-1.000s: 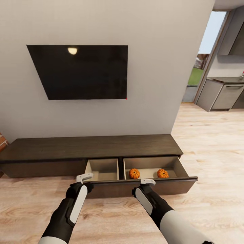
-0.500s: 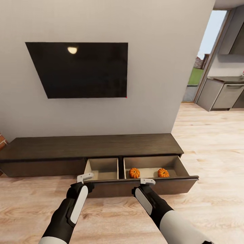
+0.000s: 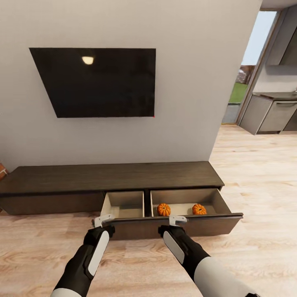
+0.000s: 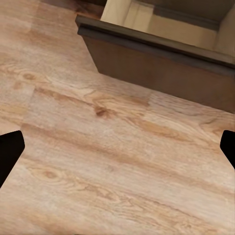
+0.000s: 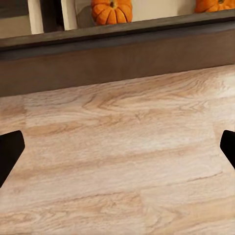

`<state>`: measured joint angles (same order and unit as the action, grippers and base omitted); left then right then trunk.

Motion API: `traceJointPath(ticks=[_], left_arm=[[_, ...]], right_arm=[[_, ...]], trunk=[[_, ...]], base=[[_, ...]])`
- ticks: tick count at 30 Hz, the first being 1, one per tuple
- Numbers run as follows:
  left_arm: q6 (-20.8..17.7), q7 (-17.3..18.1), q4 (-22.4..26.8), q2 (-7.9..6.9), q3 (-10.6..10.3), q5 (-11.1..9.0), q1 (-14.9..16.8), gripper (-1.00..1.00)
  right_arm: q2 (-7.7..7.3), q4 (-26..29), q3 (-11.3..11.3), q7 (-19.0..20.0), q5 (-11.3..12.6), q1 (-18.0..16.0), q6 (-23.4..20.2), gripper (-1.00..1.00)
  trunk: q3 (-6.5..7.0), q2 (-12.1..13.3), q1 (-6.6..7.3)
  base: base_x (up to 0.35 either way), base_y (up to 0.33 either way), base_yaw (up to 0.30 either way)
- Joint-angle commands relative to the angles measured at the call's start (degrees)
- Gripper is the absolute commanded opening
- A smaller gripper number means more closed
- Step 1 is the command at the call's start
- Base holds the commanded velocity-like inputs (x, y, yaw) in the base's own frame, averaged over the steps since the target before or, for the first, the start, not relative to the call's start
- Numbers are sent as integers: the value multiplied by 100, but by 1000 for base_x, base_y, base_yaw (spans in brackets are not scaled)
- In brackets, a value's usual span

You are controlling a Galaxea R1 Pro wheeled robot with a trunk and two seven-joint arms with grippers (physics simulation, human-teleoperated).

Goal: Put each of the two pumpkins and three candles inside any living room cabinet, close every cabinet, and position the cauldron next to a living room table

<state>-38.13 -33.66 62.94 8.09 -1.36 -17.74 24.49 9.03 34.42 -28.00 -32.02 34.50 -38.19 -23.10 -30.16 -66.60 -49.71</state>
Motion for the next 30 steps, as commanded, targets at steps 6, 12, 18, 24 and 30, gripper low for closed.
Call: traceJointPath(ticks=[6,12,18,24,30], left_arm=[[319,0,-169,-10,-6,7,-3,100],[537,0,-224,-35,-12,7,-5,100],[866,0,-448,-59,-22,21,-6,100],[1254,59,-624,-69,-226,25,-6,100],[1394,218,-662,-117,-267,26,-6,100]], right_arm=[[8,-2,-35,81,-5,1,6,100],[0,-2,-75,91,-5,1,30,100],[-16,-4,-114,183,-5,4,189,100],[-61,-21,-133,469,-11,1,259,100],[-71,-23,-139,624,-13,3,480,100]], trunk=[[-108,-242,-132],[-216,-483,-264],[-324,-724,-396],[-431,-964,-528],[-539,-1205,-660]], base=[[0,0,0],[0,0,0],[0,0,0],[0,0,0],[0,0,0]])
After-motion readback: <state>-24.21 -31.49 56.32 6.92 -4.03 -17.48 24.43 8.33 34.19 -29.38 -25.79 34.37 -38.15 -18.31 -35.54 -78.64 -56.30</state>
